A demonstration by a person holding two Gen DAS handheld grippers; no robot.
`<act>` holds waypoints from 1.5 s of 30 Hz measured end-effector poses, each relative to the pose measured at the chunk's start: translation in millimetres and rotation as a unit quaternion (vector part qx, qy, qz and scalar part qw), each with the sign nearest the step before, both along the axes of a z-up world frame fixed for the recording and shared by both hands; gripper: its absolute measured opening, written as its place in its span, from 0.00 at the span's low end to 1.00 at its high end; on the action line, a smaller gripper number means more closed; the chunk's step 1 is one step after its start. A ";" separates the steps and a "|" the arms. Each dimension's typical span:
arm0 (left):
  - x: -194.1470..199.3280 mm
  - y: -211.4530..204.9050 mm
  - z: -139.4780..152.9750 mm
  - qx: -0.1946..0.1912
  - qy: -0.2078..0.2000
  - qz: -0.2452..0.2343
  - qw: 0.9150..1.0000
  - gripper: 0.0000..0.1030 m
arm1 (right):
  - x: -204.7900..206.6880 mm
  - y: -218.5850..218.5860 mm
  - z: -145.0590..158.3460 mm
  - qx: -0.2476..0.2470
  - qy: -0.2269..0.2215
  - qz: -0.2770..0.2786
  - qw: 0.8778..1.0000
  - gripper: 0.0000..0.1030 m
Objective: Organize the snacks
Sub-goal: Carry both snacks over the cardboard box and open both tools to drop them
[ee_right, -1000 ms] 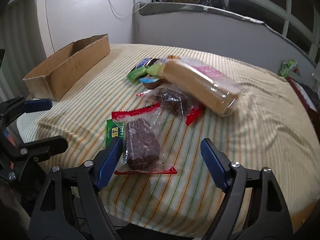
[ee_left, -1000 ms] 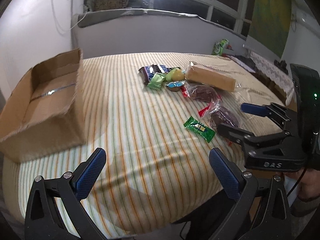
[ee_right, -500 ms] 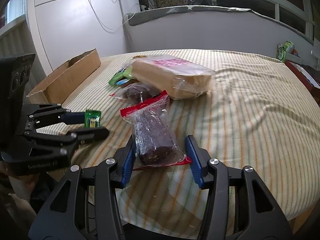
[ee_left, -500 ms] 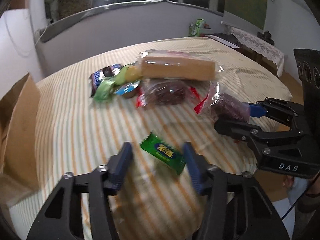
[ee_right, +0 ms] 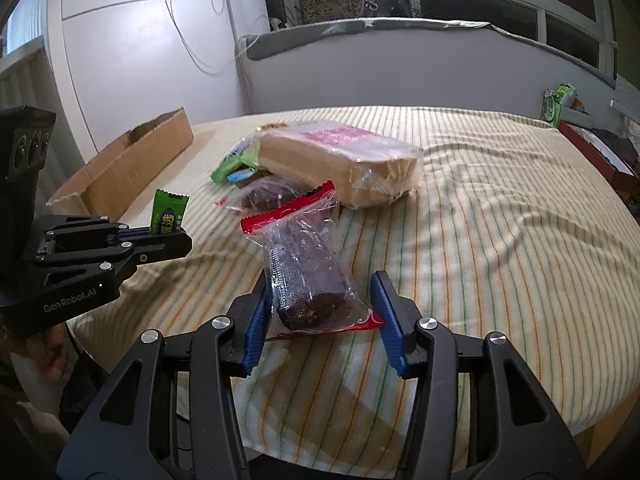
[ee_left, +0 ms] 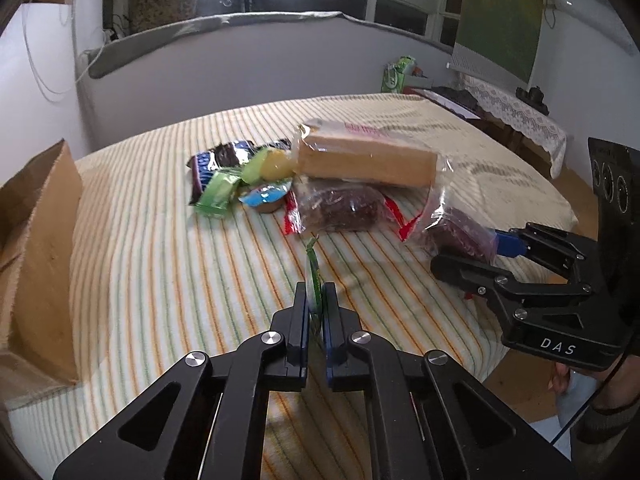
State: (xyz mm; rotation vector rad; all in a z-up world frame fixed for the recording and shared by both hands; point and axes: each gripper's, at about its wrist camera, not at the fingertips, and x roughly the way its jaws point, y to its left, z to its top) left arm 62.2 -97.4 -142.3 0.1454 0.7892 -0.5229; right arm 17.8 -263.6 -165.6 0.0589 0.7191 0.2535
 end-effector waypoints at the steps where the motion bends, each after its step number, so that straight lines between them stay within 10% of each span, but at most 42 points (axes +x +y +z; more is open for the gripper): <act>1: -1.2 2.1 1.8 0.000 -0.004 0.002 1.000 0.04 | -0.8 0.9 1.7 0.000 -0.002 -0.001 1.000 0.49; 12: -8.1 15.8 16.8 0.004 -0.036 0.031 0.999 0.04 | -4.6 11.6 21.6 -0.006 -0.017 -0.021 1.000 0.49; 29: -52.8 91.3 136.3 -0.039 -0.178 0.098 0.978 0.04 | -45.9 67.0 149.9 -0.038 -0.145 -0.022 0.988 0.49; 45: -54.8 130.1 143.4 -0.062 -0.199 0.130 0.969 0.04 | -28.3 109.5 153.9 -0.065 -0.136 0.008 0.989 0.49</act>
